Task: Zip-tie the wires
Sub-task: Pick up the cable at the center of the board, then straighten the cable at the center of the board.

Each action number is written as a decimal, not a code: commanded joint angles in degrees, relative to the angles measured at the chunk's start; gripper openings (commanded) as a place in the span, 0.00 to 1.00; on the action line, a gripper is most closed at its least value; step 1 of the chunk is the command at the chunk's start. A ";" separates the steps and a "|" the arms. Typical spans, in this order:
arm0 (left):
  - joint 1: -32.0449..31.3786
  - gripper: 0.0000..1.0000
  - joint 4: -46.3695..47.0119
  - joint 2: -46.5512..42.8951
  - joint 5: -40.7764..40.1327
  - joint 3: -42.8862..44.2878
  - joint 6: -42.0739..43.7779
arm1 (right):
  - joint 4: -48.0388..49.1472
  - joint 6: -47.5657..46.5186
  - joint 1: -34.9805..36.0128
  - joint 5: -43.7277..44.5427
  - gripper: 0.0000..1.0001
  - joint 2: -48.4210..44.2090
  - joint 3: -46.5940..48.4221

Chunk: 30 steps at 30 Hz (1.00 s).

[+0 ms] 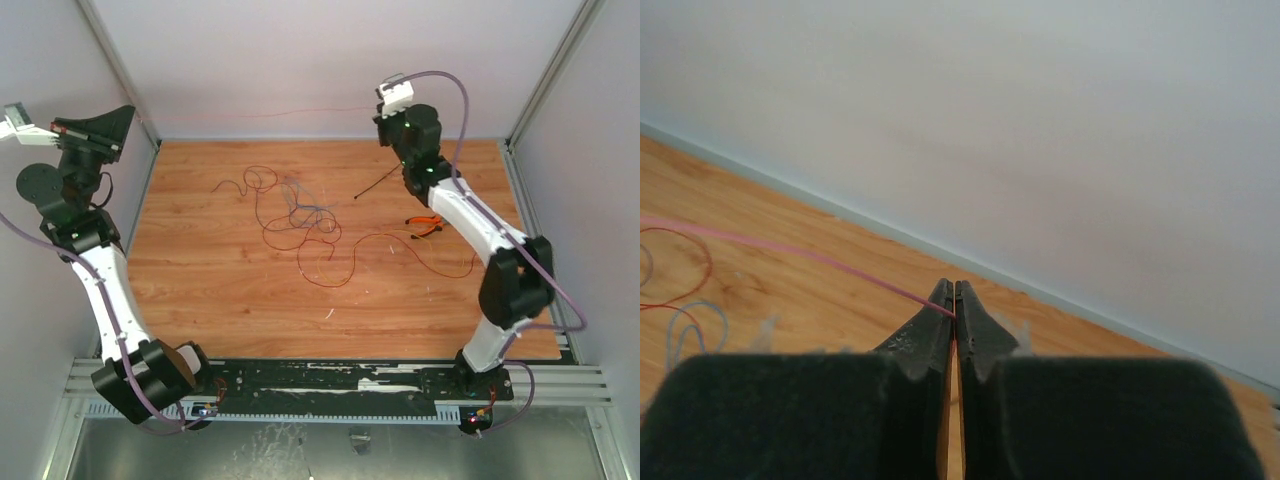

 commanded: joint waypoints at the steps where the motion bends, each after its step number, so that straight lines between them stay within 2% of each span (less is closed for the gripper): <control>1: -4.80 0.00 -0.28 -5.44 -0.51 -0.75 4.12 | -3.09 -5.60 -0.66 8.57 0.00 -11.48 -5.91; 7: -16.32 0.00 -3.06 -7.67 -5.35 -3.93 8.28 | -11.45 -5.79 -0.81 13.48 0.00 -26.29 -17.54; 12: -28.31 0.00 -4.27 -8.22 -10.66 -7.38 11.24 | -17.92 -6.90 -1.99 24.66 0.00 -39.44 -25.10; 16: -39.92 0.00 -6.80 -6.42 -17.18 -7.23 16.10 | -24.36 -2.93 -4.54 23.99 0.00 -47.83 -28.63; 20: -50.84 0.00 -6.87 -2.46 -23.06 -7.48 19.34 | -32.68 1.48 -5.21 27.66 0.00 -51.42 -29.27; 24: -60.24 0.00 -4.89 3.88 -27.19 -7.24 21.03 | -36.13 4.11 -6.32 36.01 0.00 -53.92 -29.75; 27: -64.86 0.00 -5.71 8.50 -30.46 -5.69 23.06 | -36.50 4.94 -7.50 37.87 0.00 -54.89 -30.31; 30: -66.31 0.00 -5.79 11.21 -32.94 -6.38 23.99 | -37.97 6.76 -8.90 33.78 0.03 -52.84 -31.27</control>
